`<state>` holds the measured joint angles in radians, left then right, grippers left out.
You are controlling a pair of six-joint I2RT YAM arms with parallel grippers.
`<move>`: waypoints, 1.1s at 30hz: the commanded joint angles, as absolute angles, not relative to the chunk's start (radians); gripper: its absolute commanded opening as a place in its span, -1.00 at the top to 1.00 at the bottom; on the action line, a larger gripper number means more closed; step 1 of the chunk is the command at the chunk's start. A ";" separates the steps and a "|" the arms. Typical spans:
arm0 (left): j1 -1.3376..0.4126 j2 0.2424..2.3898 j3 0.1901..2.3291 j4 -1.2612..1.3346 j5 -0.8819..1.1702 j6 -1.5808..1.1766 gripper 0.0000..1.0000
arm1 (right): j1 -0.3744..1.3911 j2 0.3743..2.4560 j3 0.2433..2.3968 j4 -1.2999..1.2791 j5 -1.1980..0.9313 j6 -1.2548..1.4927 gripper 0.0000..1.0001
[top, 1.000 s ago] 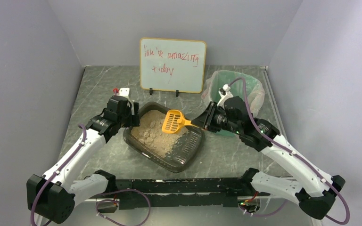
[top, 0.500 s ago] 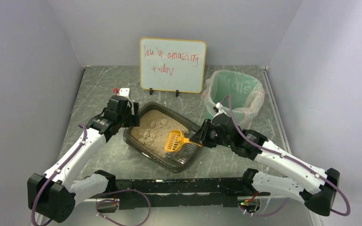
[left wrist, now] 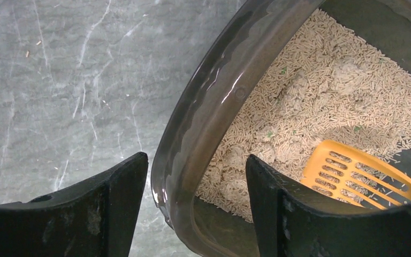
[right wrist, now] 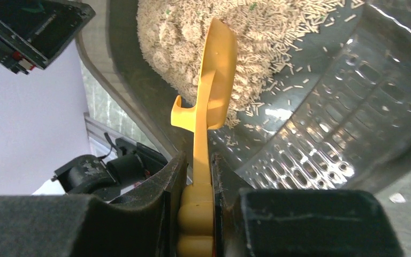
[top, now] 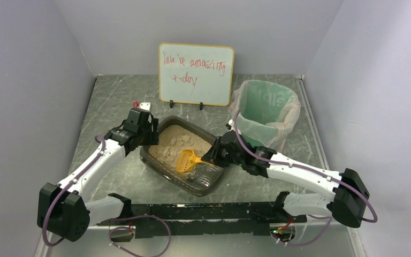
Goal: Clean the litter box
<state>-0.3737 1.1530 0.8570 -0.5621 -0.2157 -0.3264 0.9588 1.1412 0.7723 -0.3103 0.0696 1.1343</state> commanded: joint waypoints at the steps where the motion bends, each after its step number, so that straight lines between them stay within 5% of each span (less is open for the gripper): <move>1: -0.370 1.168 0.889 -0.549 -0.181 -0.318 -0.41 | 0.974 1.179 0.738 -0.150 0.082 1.189 1.00; 18: -0.370 1.242 0.891 -0.545 -0.127 -0.298 0.28 | 1.043 1.524 0.687 0.373 0.053 1.309 1.00; 33: -0.371 1.221 0.890 -0.542 -0.139 -0.296 0.30 | 1.044 1.546 0.564 0.664 0.062 1.304 1.00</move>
